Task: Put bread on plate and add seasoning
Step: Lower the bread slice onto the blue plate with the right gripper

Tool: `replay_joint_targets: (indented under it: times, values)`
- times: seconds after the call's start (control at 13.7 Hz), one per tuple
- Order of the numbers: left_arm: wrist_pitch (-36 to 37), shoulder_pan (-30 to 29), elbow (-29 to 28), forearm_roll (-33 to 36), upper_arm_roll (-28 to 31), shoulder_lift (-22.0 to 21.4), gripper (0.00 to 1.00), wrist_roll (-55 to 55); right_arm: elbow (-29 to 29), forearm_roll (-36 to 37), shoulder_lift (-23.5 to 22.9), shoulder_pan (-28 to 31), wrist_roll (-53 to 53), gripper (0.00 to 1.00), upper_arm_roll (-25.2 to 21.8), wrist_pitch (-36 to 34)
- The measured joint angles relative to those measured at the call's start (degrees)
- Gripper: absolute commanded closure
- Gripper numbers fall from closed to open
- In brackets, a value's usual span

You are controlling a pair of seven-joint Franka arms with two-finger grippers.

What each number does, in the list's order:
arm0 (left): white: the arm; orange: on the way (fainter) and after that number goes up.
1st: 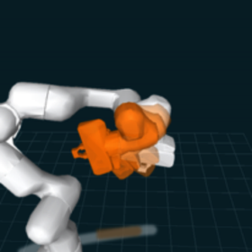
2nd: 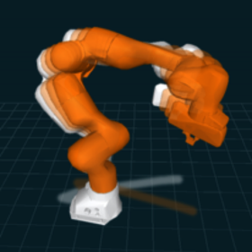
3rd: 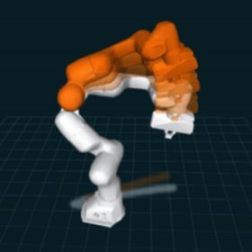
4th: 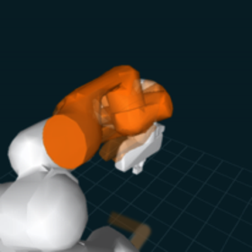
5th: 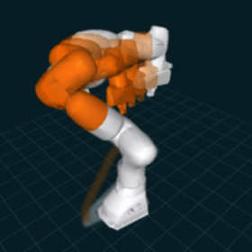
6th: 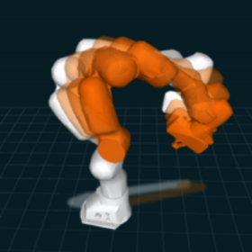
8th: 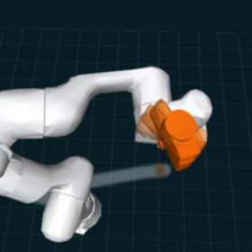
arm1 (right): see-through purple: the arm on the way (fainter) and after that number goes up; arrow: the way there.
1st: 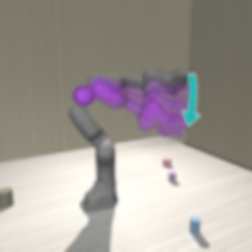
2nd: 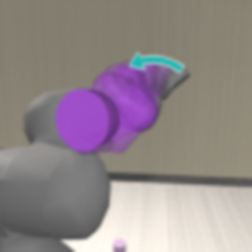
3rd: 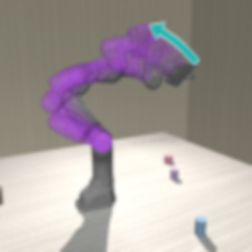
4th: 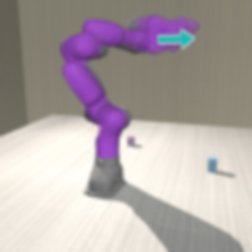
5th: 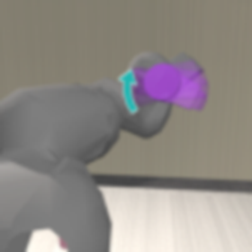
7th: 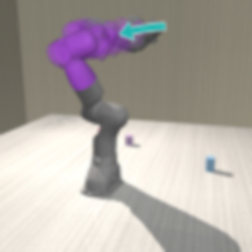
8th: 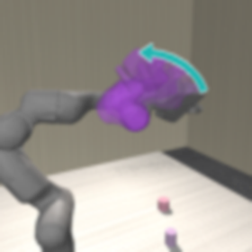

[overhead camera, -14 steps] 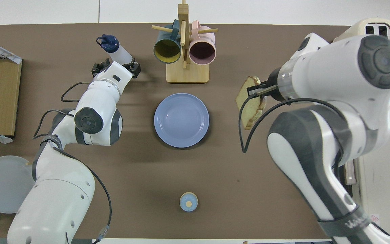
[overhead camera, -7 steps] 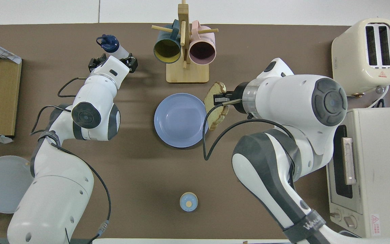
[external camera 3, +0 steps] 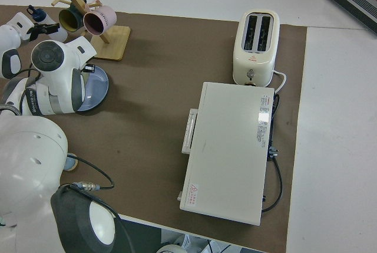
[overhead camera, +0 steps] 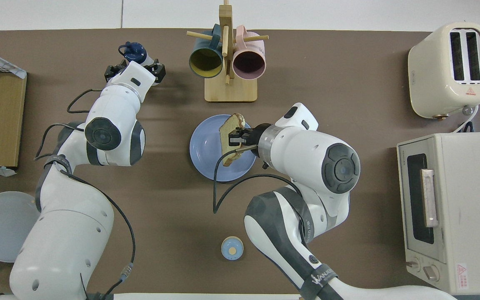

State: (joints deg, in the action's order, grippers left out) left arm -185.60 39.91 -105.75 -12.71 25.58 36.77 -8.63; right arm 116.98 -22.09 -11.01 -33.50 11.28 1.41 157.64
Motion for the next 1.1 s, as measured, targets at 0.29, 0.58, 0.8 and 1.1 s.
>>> replay_joint_targets:
  times: [0.29, 0.58, 0.8, 1.1]
  values:
    - [0.7, 0.1, 0.0, 0.0, -0.1, 0.5, 0.0, 0.0, 1.8, 0.0, -0.7, -1.3, -0.3, 1.0, -0.2, 1.3]
    - [0.7, 0.3, -0.1, 0.0, -0.2, 0.9, 0.0, 0.0, 3.9, 0.0, -0.7, -1.2, -0.3, 0.12, -0.5, 3.4]
    - [0.7, 0.3, -0.3, 0.0, -0.3, 1.0, 0.09, 0.0, 4.0, 0.0, -0.6, -1.1, -0.4, 0.0, -0.5, 3.4]
    - [0.8, 0.2, -0.3, 0.0, -0.3, 1.0, 1.0, -0.1, 4.0, 0.0, -0.5, -1.1, -0.5, 0.0, -0.5, 3.5]
